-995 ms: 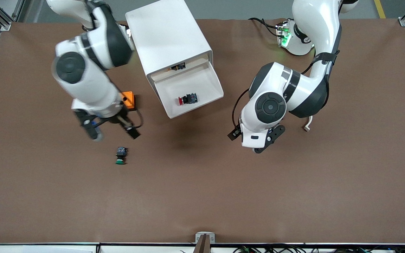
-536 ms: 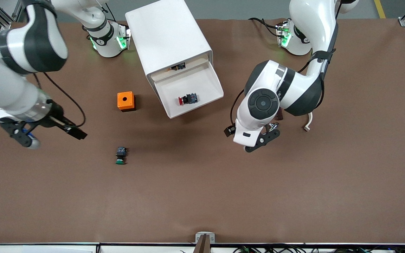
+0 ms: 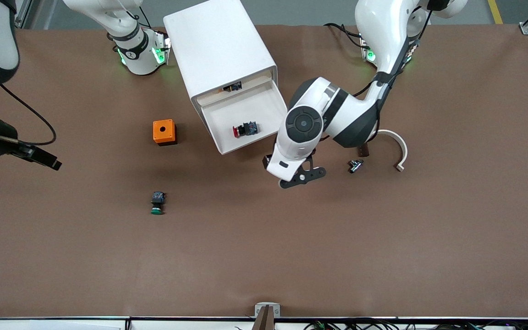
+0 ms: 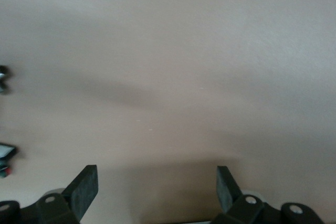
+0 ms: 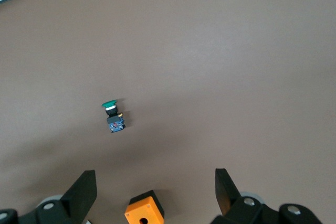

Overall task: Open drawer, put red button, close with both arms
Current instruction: 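Push the drawer closed with the left gripper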

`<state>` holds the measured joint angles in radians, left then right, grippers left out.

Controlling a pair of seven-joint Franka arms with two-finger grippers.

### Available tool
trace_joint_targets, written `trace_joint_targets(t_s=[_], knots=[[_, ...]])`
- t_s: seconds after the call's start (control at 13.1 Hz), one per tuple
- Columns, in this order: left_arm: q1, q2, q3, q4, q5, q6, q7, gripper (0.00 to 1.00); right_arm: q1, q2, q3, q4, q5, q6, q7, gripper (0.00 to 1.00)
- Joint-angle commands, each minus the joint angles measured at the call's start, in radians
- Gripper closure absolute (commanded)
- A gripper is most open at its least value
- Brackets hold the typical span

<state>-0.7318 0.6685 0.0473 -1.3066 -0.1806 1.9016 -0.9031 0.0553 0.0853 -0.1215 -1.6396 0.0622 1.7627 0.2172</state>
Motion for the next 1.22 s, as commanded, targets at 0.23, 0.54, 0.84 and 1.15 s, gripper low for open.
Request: trace_joint_targets(t_s=[0.23, 0.54, 0.84, 1.15], knots=[[-0.066, 0.003, -0.017, -0.108, 0.004, 0.152, -0.013, 0.01, -0.005, -0.156, 0.026, -0.075, -0.059, -0.022, -0.056, 0.0], [-0.07, 0.005, -0.096, -0.128, -0.005, 0.151, -0.114, 0.01, -0.005, -0.167, 0.028, -0.088, -0.064, -0.022, -0.056, 0.0], [-0.145, 0.003, -0.106, -0.131, -0.005, 0.143, -0.16, 0.0, -0.003, -0.164, 0.028, -0.083, -0.07, -0.023, -0.056, 0.0], [-0.184, 0.003, -0.127, -0.131, -0.008, 0.139, -0.226, 0.0, -0.002, -0.162, 0.029, -0.077, -0.07, -0.037, -0.048, 0.0]])
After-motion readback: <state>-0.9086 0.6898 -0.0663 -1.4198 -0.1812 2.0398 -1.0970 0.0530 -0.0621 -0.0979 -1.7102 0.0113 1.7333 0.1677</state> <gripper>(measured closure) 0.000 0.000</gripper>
